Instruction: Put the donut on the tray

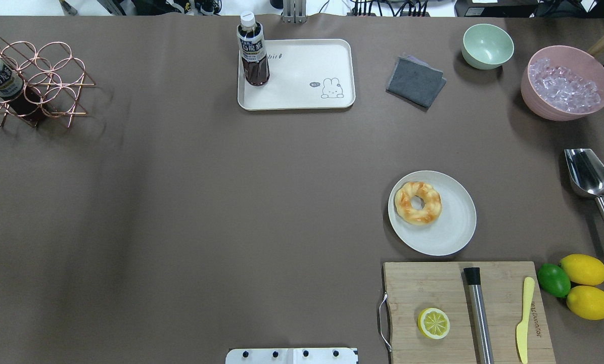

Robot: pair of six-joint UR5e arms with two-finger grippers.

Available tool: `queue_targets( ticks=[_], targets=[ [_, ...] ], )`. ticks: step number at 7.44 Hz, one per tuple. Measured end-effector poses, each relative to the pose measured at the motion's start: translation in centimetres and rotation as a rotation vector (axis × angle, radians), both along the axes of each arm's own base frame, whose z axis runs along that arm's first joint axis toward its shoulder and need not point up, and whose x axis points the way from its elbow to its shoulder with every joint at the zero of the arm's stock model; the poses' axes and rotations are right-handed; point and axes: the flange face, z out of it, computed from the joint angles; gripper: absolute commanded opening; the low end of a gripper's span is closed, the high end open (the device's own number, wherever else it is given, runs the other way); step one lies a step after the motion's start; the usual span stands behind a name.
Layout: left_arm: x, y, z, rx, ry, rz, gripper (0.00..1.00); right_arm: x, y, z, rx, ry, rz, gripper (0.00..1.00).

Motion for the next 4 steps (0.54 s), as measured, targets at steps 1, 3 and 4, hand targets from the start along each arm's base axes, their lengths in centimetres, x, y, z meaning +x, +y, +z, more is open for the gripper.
queue_targets(
  ticks=[1,3,4],
  targets=[
    [0.0,0.0,0.0,0.0,0.0,0.0,0.98,-0.1,-0.1,-0.5,0.008,-0.014,0.003,1.0],
    [0.0,-0.1,-0.1,0.002,0.0,0.0,0.98,-0.5,-1.5,-3.7,0.037,-0.046,0.036,1.0],
    [0.0,-0.1,-0.2,0.004,0.0,-0.001,0.98,-1.5,-2.6,-6.3,0.047,-0.054,0.056,1.0]
  ],
)
